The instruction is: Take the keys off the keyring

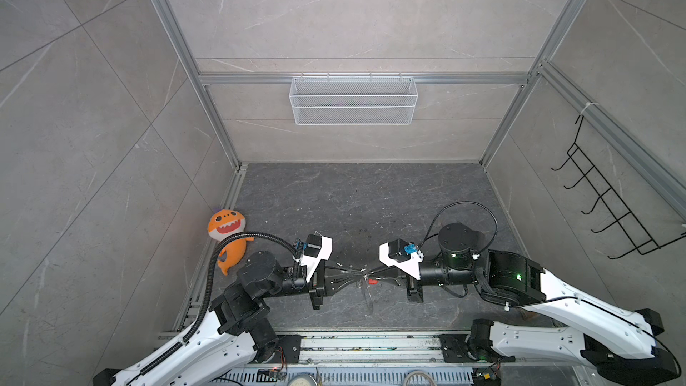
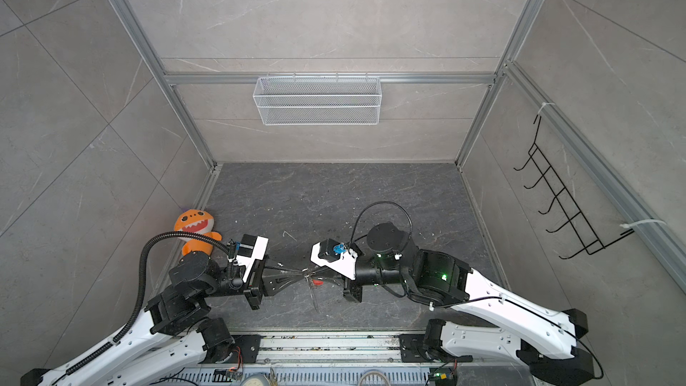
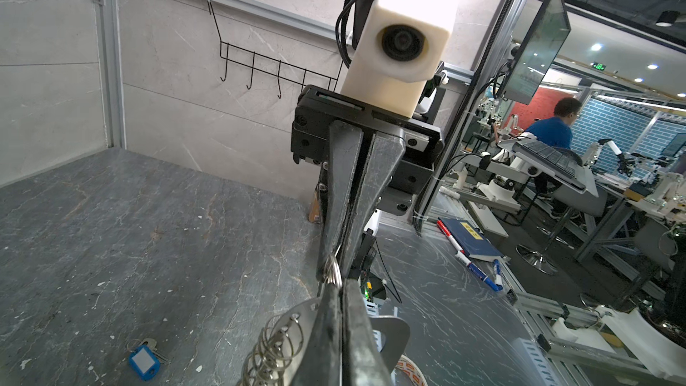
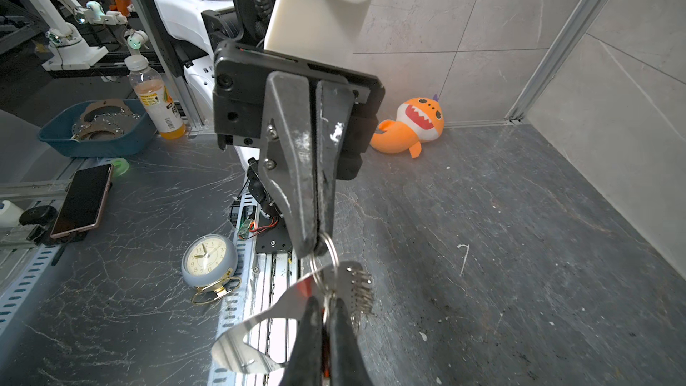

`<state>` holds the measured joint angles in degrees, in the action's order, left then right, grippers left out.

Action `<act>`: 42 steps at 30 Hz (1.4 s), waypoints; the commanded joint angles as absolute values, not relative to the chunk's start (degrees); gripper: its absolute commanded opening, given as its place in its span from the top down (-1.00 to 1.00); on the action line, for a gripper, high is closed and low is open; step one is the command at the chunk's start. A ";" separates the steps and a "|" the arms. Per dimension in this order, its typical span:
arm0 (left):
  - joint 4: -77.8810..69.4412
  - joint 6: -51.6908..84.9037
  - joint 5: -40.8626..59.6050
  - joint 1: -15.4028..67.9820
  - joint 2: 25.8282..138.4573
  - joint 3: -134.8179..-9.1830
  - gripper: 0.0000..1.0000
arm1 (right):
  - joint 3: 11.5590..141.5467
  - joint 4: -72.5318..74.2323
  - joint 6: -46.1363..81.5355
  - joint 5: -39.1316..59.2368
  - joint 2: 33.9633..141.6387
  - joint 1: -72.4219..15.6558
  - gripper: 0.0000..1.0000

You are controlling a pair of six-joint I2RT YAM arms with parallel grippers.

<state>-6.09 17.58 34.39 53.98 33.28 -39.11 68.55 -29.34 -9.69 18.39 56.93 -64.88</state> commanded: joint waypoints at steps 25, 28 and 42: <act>-26.35 23.58 39.95 54.23 32.84 -39.93 1.00 | 62.55 -24.98 -8.76 22.99 54.05 -63.63 1.00; -27.06 23.82 40.16 54.22 33.25 -40.16 1.00 | 62.05 -24.22 -8.45 23.33 54.05 -63.63 1.00; -26.89 23.47 38.38 54.23 33.92 -40.52 1.00 | 61.01 -21.39 -7.71 23.17 55.79 -63.71 1.00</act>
